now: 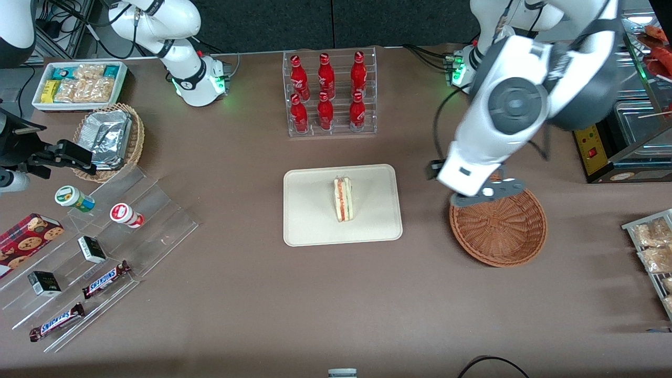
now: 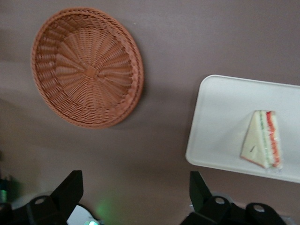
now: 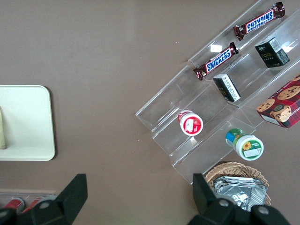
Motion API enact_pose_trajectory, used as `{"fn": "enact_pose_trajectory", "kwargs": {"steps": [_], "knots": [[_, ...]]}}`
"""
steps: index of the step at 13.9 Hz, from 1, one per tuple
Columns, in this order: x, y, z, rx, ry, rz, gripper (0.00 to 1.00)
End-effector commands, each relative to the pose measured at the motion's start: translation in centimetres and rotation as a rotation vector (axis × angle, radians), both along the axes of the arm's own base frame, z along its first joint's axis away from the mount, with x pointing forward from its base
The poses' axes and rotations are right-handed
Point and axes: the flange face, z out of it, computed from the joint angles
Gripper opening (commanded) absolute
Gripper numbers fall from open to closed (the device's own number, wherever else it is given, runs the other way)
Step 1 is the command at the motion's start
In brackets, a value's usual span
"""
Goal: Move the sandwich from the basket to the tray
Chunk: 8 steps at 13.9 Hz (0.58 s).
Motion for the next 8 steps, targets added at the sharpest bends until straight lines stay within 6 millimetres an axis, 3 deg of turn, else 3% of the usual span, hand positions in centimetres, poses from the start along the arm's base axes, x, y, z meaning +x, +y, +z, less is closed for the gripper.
{"fn": "enact_pose_trajectory", "kwargs": {"steps": [1,4,8], "knots": [[-1.8,5.7,3.1,-0.009,0.02,-0.086,1.0],[-3.6,11.9,5.9,-0.046,0.062,-0.195,1.0],[-6.3,15.8,7.9,-0.064,0.058,-0.265,1.0]]}}
